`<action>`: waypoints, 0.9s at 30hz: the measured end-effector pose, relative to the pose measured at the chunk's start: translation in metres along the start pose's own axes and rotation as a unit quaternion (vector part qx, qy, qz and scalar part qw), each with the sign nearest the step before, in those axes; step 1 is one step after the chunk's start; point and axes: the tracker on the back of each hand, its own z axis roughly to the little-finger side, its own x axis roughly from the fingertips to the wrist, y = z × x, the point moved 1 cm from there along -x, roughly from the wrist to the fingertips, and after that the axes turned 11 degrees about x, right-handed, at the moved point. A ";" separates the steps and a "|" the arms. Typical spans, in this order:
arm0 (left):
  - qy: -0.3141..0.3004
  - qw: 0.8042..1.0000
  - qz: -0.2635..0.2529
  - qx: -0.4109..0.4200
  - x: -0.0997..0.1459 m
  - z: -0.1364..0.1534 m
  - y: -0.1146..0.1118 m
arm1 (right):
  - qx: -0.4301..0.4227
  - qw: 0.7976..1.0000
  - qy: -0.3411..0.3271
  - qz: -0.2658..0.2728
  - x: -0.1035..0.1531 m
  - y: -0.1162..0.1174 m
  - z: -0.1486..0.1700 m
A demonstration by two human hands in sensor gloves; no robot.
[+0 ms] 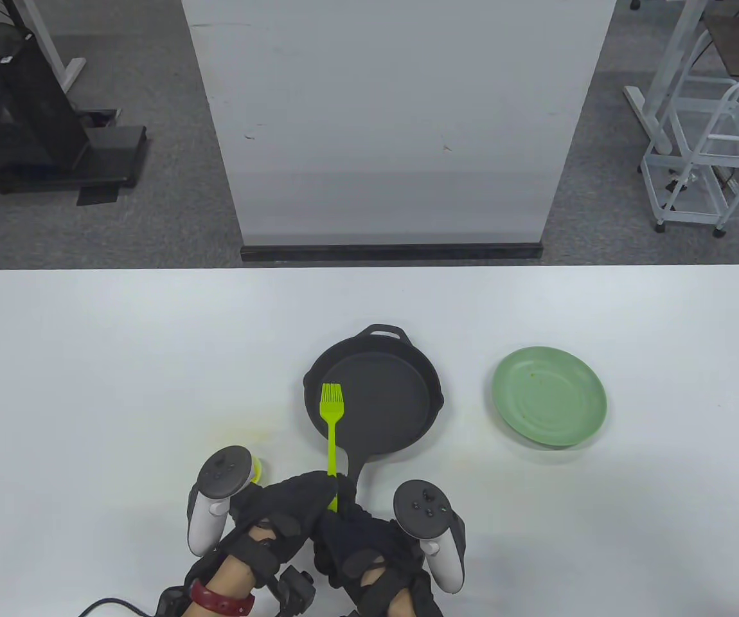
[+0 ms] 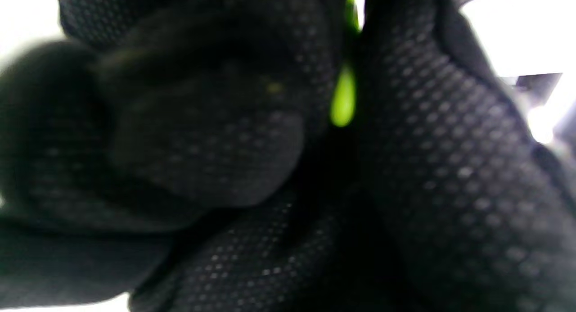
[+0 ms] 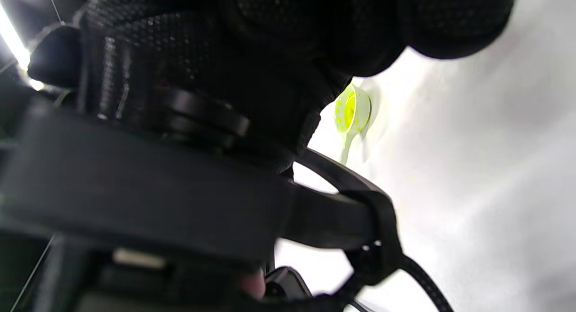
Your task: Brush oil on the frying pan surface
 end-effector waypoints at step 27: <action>-0.009 0.998 -0.057 0.005 0.029 0.019 0.085 | 0.290 0.922 0.254 0.032 -0.059 -0.044 0.016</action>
